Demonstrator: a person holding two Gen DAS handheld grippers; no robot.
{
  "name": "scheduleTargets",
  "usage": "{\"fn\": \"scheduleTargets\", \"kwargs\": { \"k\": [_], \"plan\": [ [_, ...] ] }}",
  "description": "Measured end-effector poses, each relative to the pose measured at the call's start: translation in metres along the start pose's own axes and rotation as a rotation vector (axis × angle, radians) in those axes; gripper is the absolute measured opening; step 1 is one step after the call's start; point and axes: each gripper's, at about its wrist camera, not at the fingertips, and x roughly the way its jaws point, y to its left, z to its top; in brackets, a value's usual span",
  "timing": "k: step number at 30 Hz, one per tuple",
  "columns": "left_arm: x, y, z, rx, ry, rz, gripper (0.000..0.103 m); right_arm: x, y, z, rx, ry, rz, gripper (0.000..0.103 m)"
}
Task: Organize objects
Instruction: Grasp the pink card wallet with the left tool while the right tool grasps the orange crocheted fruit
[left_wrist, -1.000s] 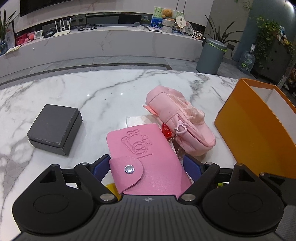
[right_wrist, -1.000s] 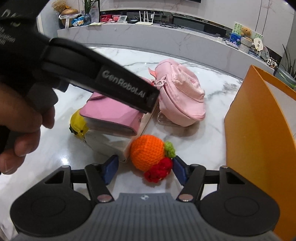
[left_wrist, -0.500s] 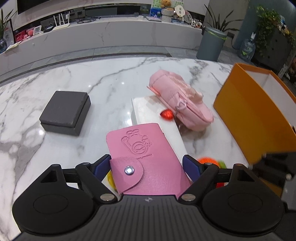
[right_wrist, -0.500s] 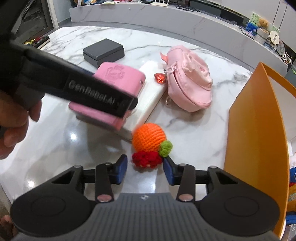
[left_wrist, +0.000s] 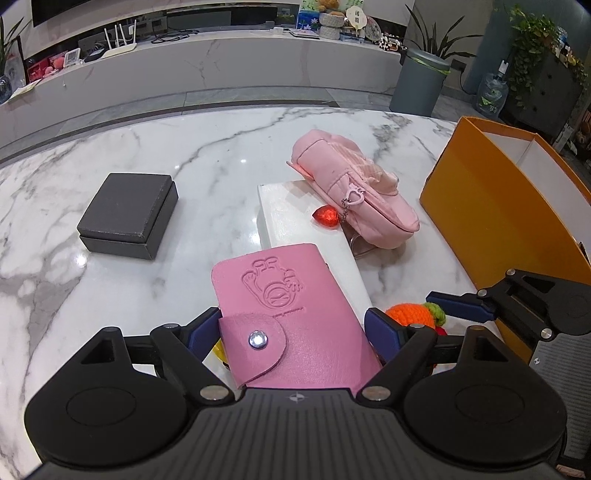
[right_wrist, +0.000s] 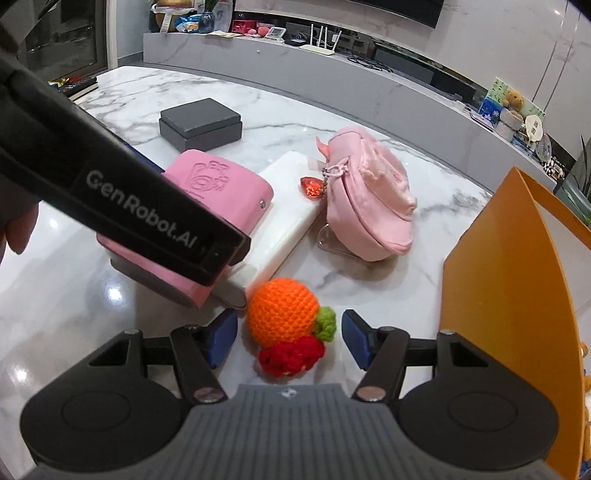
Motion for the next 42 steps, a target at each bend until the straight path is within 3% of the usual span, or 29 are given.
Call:
{"fn": "scheduleTargets", "kwargs": {
  "k": [5,29,42],
  "plan": [
    [-0.001,-0.001,0.0,0.009,-0.004,-0.001,0.097,0.002,0.0,0.001,0.005,0.006,0.01,0.051],
    [-0.035,-0.01,-0.01,-0.035,-0.034,-0.013,0.095,-0.033,-0.014,0.018,0.099,-0.018,0.064,0.049],
    [-0.075,-0.015,-0.003,-0.053,-0.089,0.015,0.095,-0.067,-0.02,0.029,0.103,-0.088,0.086,0.049]
  ]
}}
